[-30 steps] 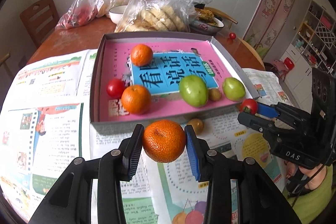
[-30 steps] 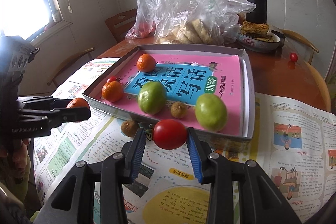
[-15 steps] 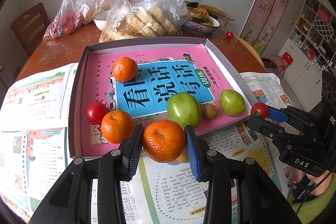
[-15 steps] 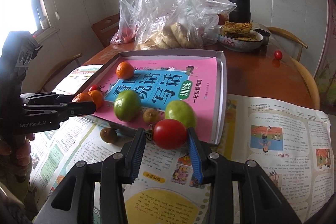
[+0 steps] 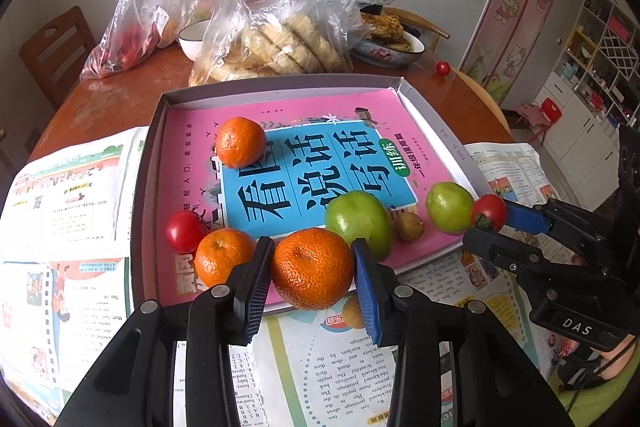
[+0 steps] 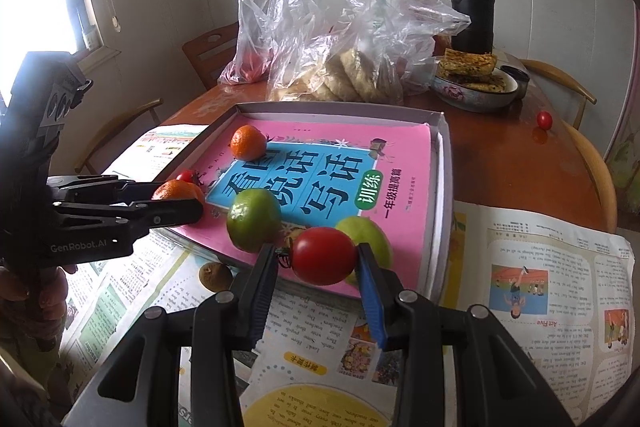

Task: Organize fruits
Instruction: 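Carry the tangerine and tomato into the grey tray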

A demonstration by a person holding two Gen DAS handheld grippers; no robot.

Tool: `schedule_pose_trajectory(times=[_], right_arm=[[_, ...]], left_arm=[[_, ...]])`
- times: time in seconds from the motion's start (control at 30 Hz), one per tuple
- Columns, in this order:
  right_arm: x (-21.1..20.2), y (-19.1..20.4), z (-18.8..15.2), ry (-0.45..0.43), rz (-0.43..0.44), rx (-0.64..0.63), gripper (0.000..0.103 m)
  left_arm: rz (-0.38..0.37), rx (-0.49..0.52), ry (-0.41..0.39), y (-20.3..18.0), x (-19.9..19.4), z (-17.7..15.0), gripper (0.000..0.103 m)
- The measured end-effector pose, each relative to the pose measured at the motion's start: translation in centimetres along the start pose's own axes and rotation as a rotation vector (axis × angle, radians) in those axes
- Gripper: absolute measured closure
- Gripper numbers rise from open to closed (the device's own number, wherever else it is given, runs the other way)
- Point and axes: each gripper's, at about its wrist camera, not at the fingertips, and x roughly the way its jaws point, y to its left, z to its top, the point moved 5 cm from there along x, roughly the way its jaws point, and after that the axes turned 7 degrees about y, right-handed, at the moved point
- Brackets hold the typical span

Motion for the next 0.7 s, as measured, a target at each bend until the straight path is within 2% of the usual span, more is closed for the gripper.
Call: schedule_pose_trajectory(times=[0.37, 0.7], right_arm=[[2.2, 1.8, 0.3, 0.027, 0.026, -0.022, 0.063], [3.7, 2.2, 0.4, 0.025, 0.011, -0.009, 0.063]], left_arm=[[0.007, -0.003, 0.019, 0.3, 1.1, 0.0, 0.063], [0.01, -0.015, 0.024, 0.6, 1.8, 0.3, 0.063]])
